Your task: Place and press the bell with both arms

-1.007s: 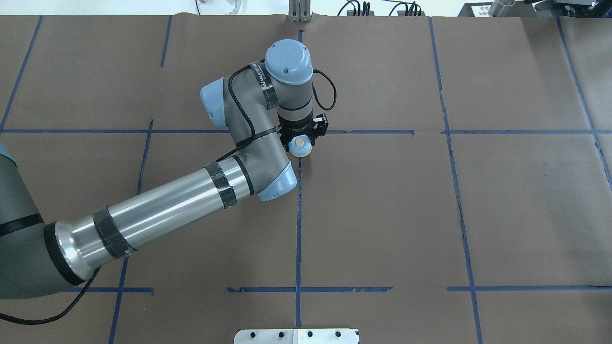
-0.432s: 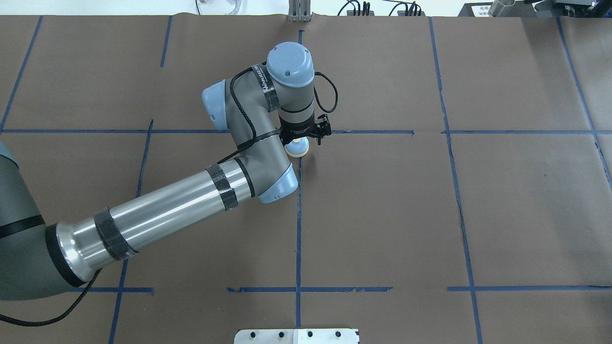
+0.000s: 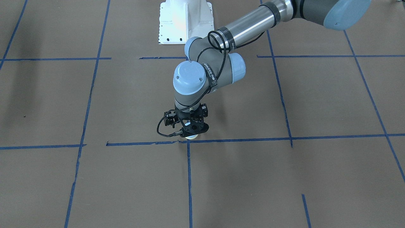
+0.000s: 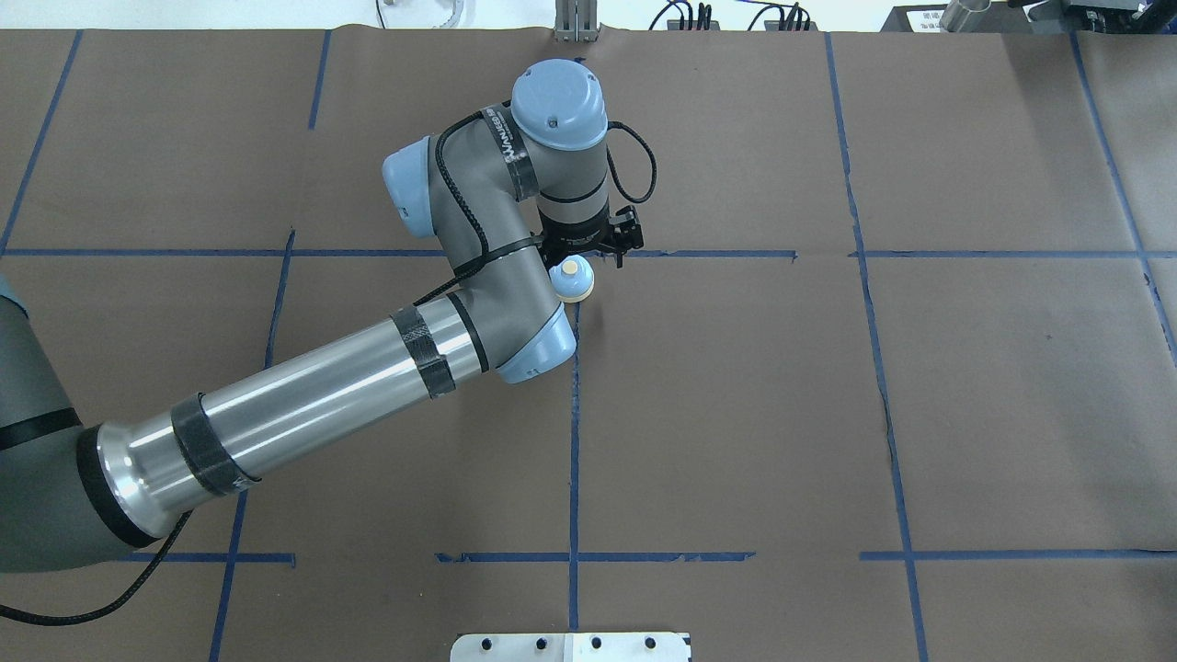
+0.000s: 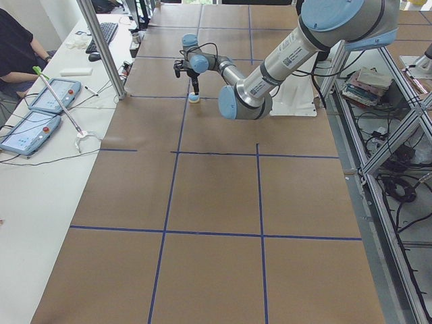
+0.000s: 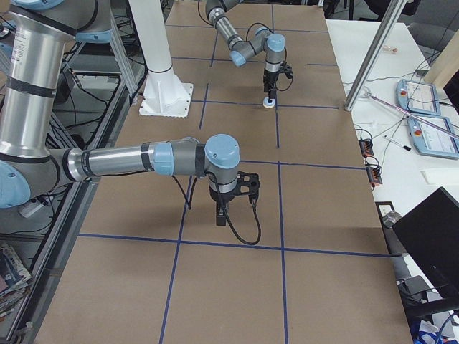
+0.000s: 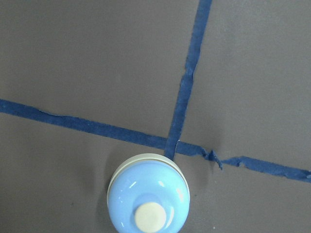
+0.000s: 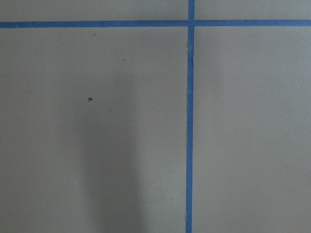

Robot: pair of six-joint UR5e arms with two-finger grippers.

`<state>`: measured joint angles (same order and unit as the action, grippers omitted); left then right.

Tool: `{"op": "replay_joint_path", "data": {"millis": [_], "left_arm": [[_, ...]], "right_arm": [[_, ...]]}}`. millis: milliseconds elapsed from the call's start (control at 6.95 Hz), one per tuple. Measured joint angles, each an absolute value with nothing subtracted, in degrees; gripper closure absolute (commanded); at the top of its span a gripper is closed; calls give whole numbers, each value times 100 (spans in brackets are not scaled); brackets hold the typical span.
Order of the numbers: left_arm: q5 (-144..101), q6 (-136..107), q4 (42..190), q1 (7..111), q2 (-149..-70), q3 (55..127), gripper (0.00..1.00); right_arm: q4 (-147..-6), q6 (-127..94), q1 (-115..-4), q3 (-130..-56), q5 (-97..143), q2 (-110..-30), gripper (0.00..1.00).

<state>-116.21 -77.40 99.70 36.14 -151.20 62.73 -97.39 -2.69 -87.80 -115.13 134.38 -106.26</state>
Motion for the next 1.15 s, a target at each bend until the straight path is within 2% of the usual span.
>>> {"op": "replay_joint_path", "data": {"millis": [288, 719, 1151], "left_arm": [[-11665, -7262, 9423, 3740, -14614, 7182, 0], [-11858, -5924, 9262, 4230, -12763, 9094, 0], [-12129, -3249, 9274, 5363, -10783, 10304, 0]], "right_arm": [[-9738, -268, -8780, -11514, 13439, -10626, 0], [-9746, -264, -8780, -11514, 13440, -10626, 0], [-9747, -267, -8780, -11514, 13447, -10626, 0]]}}
